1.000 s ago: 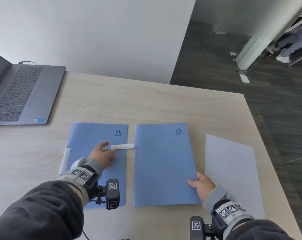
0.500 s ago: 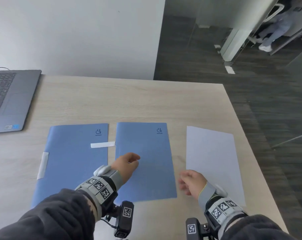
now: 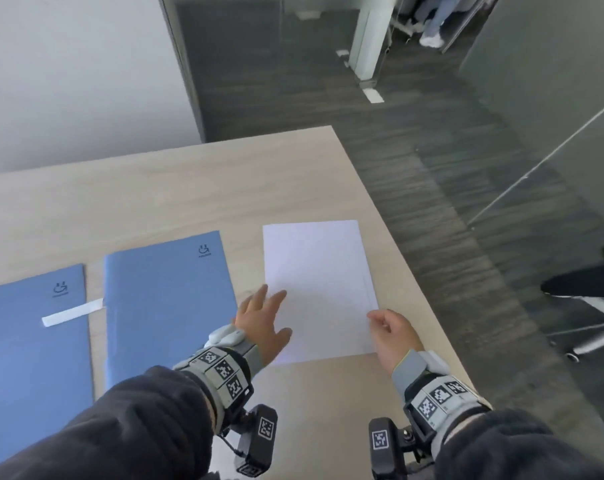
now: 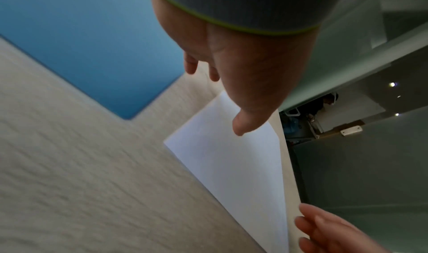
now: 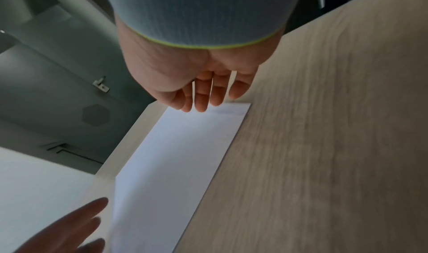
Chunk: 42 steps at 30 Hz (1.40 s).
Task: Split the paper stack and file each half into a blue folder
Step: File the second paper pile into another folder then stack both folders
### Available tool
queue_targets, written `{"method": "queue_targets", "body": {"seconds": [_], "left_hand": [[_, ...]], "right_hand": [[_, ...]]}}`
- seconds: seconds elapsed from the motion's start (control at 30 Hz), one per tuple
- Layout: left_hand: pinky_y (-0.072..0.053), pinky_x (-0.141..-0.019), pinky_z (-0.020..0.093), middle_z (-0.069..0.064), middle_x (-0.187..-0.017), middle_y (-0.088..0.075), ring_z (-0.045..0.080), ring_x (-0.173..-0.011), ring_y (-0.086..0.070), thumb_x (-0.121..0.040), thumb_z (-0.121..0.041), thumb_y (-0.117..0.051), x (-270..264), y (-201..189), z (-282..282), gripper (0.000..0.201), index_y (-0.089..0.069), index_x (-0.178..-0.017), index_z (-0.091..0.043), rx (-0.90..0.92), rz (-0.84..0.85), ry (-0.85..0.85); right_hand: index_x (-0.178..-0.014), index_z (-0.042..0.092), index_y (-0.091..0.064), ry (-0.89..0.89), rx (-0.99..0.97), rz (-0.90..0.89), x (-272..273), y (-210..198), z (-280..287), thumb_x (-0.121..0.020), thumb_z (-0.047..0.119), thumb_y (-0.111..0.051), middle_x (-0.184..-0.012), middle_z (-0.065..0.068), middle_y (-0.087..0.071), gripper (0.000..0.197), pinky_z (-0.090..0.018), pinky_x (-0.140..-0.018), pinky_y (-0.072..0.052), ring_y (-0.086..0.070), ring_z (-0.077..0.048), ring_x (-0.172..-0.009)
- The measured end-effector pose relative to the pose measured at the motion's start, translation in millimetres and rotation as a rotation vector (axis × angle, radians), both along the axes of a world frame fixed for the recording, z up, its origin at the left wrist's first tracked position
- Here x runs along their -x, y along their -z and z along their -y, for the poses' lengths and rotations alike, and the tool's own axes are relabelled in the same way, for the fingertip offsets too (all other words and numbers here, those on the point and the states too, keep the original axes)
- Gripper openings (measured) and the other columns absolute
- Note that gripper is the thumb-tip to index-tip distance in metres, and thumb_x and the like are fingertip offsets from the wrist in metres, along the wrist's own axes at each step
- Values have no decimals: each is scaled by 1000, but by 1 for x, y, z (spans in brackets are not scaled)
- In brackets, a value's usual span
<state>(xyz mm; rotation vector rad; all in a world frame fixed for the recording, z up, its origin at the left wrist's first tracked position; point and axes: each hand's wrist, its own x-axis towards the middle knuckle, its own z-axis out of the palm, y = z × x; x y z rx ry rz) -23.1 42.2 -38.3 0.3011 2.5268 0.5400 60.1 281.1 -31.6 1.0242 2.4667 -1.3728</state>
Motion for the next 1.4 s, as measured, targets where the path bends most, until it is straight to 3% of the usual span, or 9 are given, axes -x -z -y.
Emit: {"method": "queue_targets", "body": {"seconds": [0.27,0.43,0.5,0.63,0.77,0.97,1.1,1.23,1.4], "left_hand": [[-11,-120,48,-2,-163,16,22,-150,11,-73,-62,-57,-13,23,-57,93,-5,-148,-45,238,-45,178],[-8,-121,46,-8,-163,16,19,-150,13,-72,-59,-60,-29,18,-91,92,-7,-148,-47,222,-45,310],[-7,-120,46,-9,-162,15,19,-150,14,-73,-57,-59,-38,14,-106,90,-9,-147,-48,222,-37,352],[-8,-121,48,-10,-162,15,20,-149,15,-72,-54,-59,-51,13,-124,90,-10,-147,-48,226,-22,417],[-10,-120,49,-15,-162,13,17,-149,14,-73,-55,-59,-54,10,-132,87,-12,-146,-49,199,5,409],[-30,-115,46,-8,-161,-19,20,-145,-24,-79,-42,-68,-37,-8,-125,82,-24,-148,-37,-50,60,118],[-43,-106,49,3,-151,-39,27,-131,-48,-74,-29,-81,-15,-18,-107,93,-26,-149,-27,-443,220,-361],[-57,-88,48,10,-108,-74,31,-97,-72,-54,-27,-90,-3,-36,-87,81,-57,-127,-13,-843,440,-686],[-55,-91,50,18,-98,-76,39,-94,-71,-49,-30,-89,2,-66,-66,59,-71,-98,-3,-943,381,-734]], "right_hand": [[-118,29,-61,120,-258,108,-31,13,-88,-84,33,-53,-136,3,-51,35,-38,-93,-44,-55,-24,-113],[-142,25,-42,157,-64,269,-45,26,-116,-84,47,-53,-148,-3,-44,63,-43,-104,-38,-46,-30,-130],[-134,22,-51,172,85,294,-51,31,-123,-84,48,-52,-137,-5,-55,56,-40,-99,-39,-52,-30,-120],[-77,17,-61,215,104,200,-55,32,-128,-82,35,-53,-71,-2,-61,20,-31,-63,-38,-54,-26,-70],[-82,21,-61,219,4,88,-55,32,-133,-76,35,-53,-86,-3,-65,17,-33,-64,-42,-59,-25,-71],[-82,18,-53,111,12,-59,-43,7,-125,-88,22,-47,-67,-4,-54,10,-31,-57,-35,-43,-20,-57],[-90,17,-62,67,160,-197,-34,-15,-108,-89,16,-52,-87,-15,-70,11,-38,-67,-49,-56,-30,-67],[-96,22,-67,69,362,-248,-21,-37,-90,-89,10,-54,-91,-6,-76,19,-45,-80,-57,-71,-28,-86],[-104,10,-67,21,571,-264,1,-66,-73,-85,-3,-56,-97,-10,-74,25,-41,-78,-55,-69,-26,-84]]}}
